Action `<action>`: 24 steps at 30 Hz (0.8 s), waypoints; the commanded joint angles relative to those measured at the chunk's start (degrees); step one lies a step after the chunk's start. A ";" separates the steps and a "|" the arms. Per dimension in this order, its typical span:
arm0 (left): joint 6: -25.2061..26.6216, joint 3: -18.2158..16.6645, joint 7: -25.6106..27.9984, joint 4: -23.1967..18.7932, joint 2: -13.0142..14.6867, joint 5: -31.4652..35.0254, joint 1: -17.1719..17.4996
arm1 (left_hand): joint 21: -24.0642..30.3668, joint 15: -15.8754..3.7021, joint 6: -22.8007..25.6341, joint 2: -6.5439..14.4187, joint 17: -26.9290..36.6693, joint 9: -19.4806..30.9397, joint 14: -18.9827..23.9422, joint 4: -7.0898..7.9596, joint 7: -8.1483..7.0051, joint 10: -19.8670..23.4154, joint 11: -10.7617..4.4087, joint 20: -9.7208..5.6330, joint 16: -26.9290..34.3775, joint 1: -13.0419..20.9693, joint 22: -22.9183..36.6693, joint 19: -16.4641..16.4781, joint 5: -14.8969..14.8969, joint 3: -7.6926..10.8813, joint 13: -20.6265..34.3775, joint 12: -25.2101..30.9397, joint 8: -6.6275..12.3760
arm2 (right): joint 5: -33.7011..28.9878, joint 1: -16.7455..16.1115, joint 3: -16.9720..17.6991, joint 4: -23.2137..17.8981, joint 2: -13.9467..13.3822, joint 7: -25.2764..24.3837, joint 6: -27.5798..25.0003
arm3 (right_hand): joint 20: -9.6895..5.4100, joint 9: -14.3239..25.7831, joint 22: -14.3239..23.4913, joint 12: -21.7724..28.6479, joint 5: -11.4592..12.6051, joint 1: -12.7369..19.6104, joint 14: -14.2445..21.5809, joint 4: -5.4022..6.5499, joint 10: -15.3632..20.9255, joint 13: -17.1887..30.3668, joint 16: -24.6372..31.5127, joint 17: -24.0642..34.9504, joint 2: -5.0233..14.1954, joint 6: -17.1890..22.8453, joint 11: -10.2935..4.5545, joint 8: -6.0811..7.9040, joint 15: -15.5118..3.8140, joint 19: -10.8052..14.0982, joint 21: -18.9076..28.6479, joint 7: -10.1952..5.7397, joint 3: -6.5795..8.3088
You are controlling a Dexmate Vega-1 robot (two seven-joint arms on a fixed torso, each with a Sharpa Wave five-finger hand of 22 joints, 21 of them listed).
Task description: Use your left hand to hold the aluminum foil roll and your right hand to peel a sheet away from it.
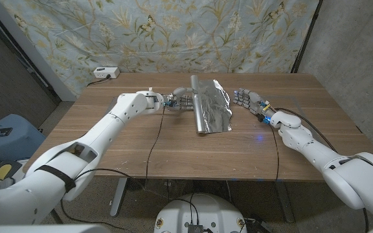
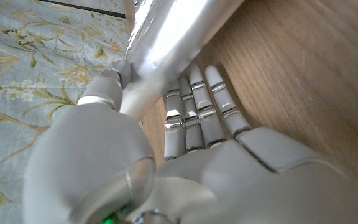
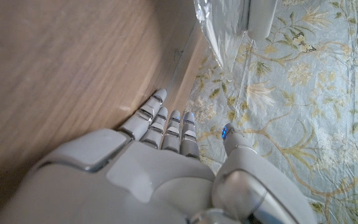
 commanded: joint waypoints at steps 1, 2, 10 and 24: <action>-0.74 -1.47 -2.54 4.04 -1.13 -3.78 -0.87 | 0.62 -0.52 4.94 4.14 0.14 11.44 0.48 3.26 -4.35 5.85 -5.75 -0.06 -0.02 3.59 0.10 -0.05 0.40 3.69 0.27 0.00 9.86 | -0.50 0.24 -0.96 -1.23 -0.31 -0.35 -2.08 | 0.24 0.10 0.29 0.20 -0.21 0.61 0.06 -0.26 -0.01 0.28 0.20 0.07 0.28 0.32 -0.05 0.23 0.46 0.06 0.34 -0.15 0.12; -0.85 -1.62 -3.12 4.40 -1.20 -4.14 -0.95 | 0.65 -0.54 4.98 4.20 0.18 11.46 0.47 3.27 -4.28 5.78 -5.59 -0.02 -0.01 3.60 0.09 -0.08 0.40 3.72 0.30 -0.03 9.89 | -0.50 0.28 -1.00 -1.26 -0.29 -0.36 -2.22 | 0.22 0.10 0.29 0.19 -0.21 0.61 0.05 -0.26 -0.04 0.28 0.20 0.07 0.28 0.32 -0.03 0.23 0.48 0.07 0.34 -0.16 0.12; -0.04 -2.24 -4.34 5.96 -1.75 -6.02 -1.76 | 0.93 -0.54 4.93 4.05 0.33 11.52 0.59 3.21 -4.50 5.97 -5.76 -0.09 -0.07 3.52 0.07 -0.09 0.49 3.84 0.46 0.00 9.94 | -0.92 0.61 -1.57 -1.11 -0.07 0.05 -2.13 | 0.23 0.10 0.29 0.19 -0.21 0.63 -0.01 -0.27 -0.05 0.28 0.18 0.07 0.29 0.37 0.03 0.23 0.50 0.04 0.33 -0.19 0.13; 0.91 -2.99 -5.27 6.61 -2.15 -8.47 -0.90 | 1.35 -0.46 4.63 3.96 0.53 11.47 0.62 3.29 -4.25 5.71 -5.47 -0.02 -0.28 3.23 0.03 -0.31 0.64 4.05 0.46 -0.34 9.84 | -0.68 -1.04 -1.92 -5.34 -1.74 0.10 -4.79 | 0.63 0.11 0.29 0.10 -0.21 0.60 -0.09 -0.26 -0.35 0.29 0.17 0.08 0.26 0.44 0.18 0.24 0.76 0.03 0.34 -0.22 0.11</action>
